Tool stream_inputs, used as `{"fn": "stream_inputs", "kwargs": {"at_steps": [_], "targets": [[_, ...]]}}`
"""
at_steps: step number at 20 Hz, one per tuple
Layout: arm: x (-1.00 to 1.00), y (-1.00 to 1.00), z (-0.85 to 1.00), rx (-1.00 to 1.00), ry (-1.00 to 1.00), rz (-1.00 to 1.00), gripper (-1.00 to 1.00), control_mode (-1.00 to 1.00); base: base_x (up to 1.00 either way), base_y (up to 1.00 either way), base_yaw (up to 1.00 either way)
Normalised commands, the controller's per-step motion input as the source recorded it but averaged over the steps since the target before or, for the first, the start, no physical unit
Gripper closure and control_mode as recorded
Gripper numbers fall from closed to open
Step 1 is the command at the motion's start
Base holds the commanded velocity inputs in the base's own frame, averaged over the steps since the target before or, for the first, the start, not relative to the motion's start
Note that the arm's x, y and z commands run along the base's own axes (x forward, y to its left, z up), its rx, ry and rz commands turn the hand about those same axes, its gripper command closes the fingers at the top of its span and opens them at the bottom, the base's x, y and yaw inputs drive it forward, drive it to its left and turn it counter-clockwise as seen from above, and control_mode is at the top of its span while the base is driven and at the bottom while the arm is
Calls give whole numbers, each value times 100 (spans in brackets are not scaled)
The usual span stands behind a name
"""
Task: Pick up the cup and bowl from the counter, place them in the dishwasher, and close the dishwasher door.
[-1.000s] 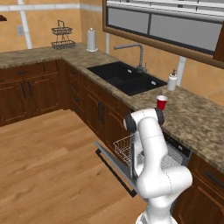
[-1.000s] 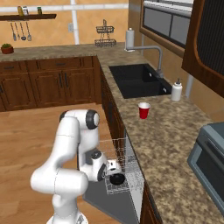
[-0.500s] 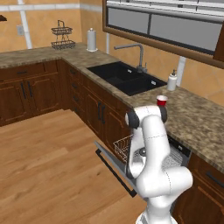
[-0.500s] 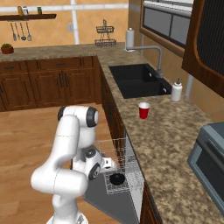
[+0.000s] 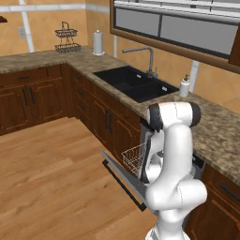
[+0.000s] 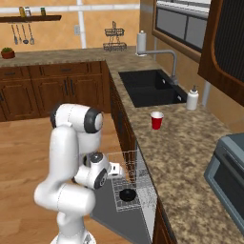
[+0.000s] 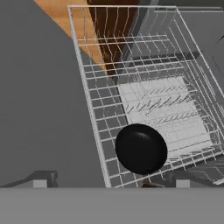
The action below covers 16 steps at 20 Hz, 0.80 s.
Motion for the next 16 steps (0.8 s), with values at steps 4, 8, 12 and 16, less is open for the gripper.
{"fn": "stream_inputs", "kwargs": {"at_steps": [4,8,12,16], "targets": [[-1,0,100,0,1,0,-100,-100,0,0,0],[0,0,100,0,2,0,-100,-100,0,0,0],[0,1,100,0,3,0,-100,-100,0,0,0],[0,7,100,-1,4,0,-100,-100,0,0,0]]}}
